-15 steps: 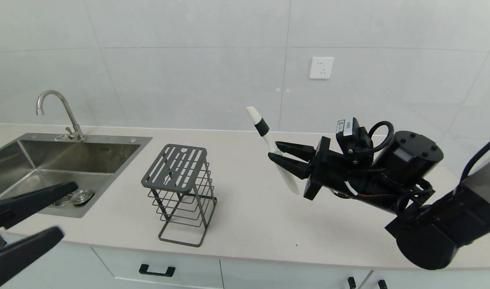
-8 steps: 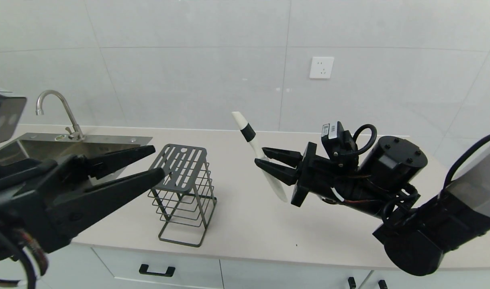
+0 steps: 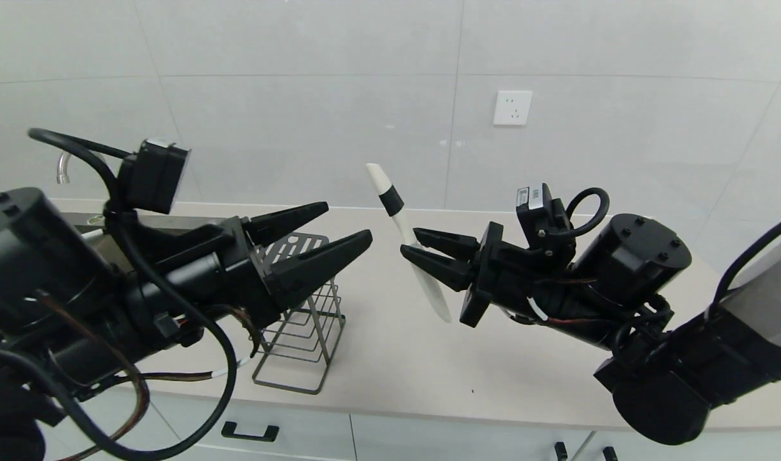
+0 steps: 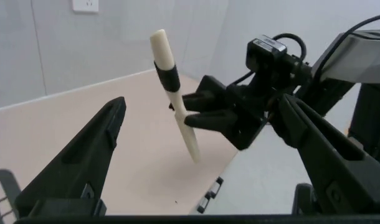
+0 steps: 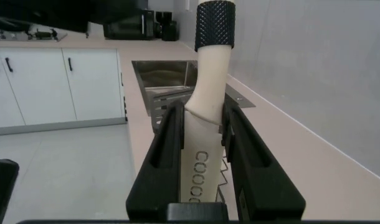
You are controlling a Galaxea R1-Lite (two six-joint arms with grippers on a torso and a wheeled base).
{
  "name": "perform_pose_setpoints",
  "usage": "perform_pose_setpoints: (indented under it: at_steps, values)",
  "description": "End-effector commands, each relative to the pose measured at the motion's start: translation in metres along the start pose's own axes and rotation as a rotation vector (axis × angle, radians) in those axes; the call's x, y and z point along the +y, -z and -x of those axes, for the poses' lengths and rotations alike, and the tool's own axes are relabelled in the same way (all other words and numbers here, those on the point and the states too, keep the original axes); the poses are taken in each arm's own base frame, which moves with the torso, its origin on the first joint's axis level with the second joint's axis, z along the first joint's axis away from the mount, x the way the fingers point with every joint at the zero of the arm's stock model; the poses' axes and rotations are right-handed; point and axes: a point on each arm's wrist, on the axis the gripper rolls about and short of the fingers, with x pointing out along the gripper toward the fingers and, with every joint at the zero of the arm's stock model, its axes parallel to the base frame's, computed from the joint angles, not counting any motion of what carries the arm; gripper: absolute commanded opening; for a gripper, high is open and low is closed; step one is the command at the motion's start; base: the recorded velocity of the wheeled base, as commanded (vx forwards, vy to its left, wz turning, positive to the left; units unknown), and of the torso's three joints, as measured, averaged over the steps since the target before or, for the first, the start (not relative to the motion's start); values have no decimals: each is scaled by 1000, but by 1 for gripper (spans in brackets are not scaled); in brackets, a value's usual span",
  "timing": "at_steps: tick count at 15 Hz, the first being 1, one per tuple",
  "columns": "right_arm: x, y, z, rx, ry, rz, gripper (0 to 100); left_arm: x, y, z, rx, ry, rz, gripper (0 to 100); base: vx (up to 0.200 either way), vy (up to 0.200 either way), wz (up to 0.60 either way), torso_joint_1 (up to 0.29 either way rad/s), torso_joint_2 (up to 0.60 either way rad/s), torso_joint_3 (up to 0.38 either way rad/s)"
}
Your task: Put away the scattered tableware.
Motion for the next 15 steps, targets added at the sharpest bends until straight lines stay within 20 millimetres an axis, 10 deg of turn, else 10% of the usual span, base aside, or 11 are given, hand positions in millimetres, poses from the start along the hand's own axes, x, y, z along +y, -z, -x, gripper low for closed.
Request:
perform_pose_setpoints:
  at_steps: [1, 15]
  values:
    - [3, -3, -2, -11, -11, 4, 0, 13, 25, -16, 59, -14, 33, 100, 0, 0, 0, 0, 0, 0]
    - [21, -21, 0, -45, -23, 10, 0, 17, 31, -66, -140, 79, 23, 100, 0, 0, 0, 0, 0, 0]
